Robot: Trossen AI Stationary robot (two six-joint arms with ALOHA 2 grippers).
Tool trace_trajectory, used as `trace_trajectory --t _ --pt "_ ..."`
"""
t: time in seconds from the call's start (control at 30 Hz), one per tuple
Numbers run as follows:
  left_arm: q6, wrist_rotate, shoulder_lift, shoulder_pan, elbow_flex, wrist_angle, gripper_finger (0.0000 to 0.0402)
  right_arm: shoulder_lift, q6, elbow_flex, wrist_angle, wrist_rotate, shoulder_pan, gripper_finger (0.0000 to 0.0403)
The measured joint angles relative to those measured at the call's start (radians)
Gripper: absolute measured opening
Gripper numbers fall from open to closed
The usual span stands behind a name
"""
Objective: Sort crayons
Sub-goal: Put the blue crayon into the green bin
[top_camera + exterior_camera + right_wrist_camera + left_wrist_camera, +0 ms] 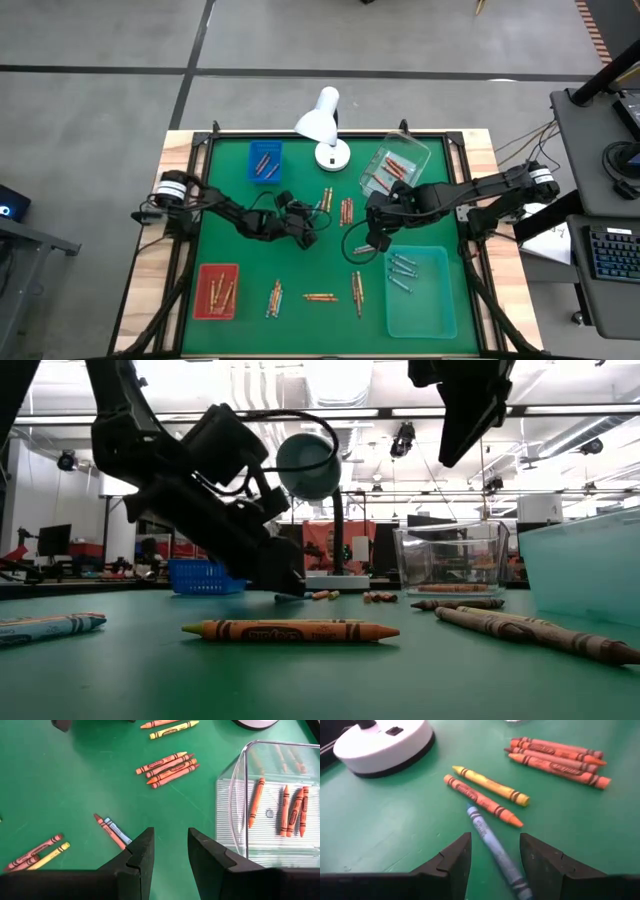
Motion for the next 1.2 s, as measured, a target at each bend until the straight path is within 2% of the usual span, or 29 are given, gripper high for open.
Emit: trace_trajectory --t 0.3,0.83,1.07,1.2 --pt "-0.028 -0.002 0.034 0.008 0.001 0.011 0.0145 0.000 0.000 0.000 0.010 0.000 0.000 0.0107" --pt "-0.140 0.016 0.033 0.008 0.001 -0.007 0.0041 0.000 0.000 0.000 0.017 0.000 0.000 0.0107" --pt "-0.149 0.014 0.017 0.008 -0.001 -0.019 0.0006 0.000 0.000 0.000 0.019 0.001 0.000 0.0107" --pt "-0.140 0.009 -0.010 0.009 -0.006 -0.037 0.0004 0.000 -0.003 -0.001 0.024 0.003 0.000 0.0107"
